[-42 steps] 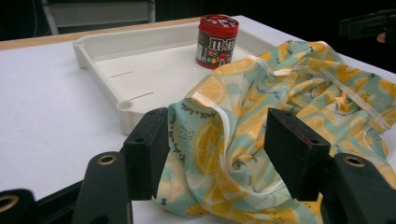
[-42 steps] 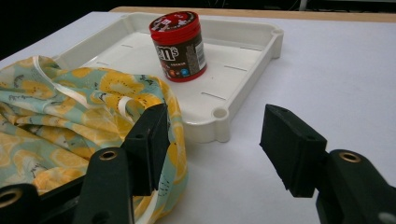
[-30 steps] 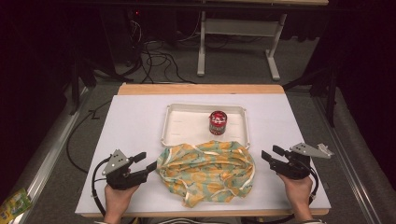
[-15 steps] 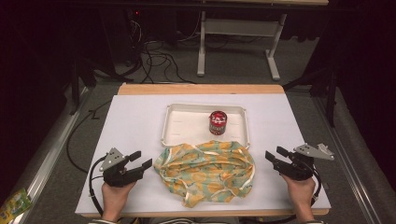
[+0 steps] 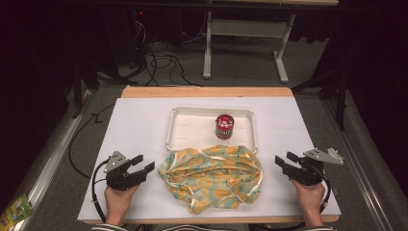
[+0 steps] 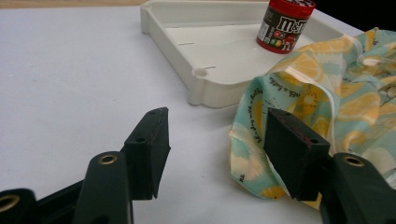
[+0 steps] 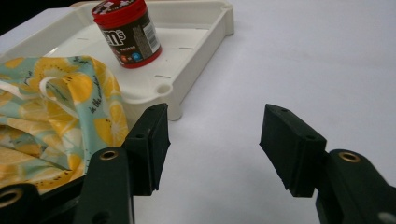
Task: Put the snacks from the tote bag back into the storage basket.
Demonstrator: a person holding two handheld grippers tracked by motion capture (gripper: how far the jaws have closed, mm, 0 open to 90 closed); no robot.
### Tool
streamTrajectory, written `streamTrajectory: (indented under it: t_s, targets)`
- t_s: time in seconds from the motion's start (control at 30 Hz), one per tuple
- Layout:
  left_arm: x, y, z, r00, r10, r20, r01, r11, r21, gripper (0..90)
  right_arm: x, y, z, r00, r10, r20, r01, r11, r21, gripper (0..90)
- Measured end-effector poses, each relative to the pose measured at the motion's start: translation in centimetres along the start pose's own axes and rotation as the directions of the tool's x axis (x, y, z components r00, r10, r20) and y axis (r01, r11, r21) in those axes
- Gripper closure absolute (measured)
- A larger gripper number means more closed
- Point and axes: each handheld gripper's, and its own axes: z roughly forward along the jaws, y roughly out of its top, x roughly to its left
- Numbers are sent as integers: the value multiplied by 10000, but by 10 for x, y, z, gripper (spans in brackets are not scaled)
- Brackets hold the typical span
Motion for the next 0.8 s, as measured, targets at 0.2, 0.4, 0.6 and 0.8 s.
streamTrajectory:
  t_s: [0.2, 0.4, 0.6, 0.8]
  targets:
    - [4, -1, 4, 9998, -114, -148, 116, 9999, 95, 412, -4, -2, 4, 9999, 19, 149, -21, 9999, 111, 425]
    - [8, -3, 7, 9994, -238, -257, 242, 9996, 155, 413, -6, -4, 9, 9996, 81, 289, -89, 9996, 259, 425]
    - [10, -4, 11, 9988, -294, -386, 304, 9993, 233, 413, -8, -6, 15, 9991, 63, 413, -80, 9991, 420, 425]
    - [11, -5, 15, 9983, -223, -532, 240, 9992, 332, 413, -8, -8, 19, 9984, 60, 565, -87, 9988, 484, 425]
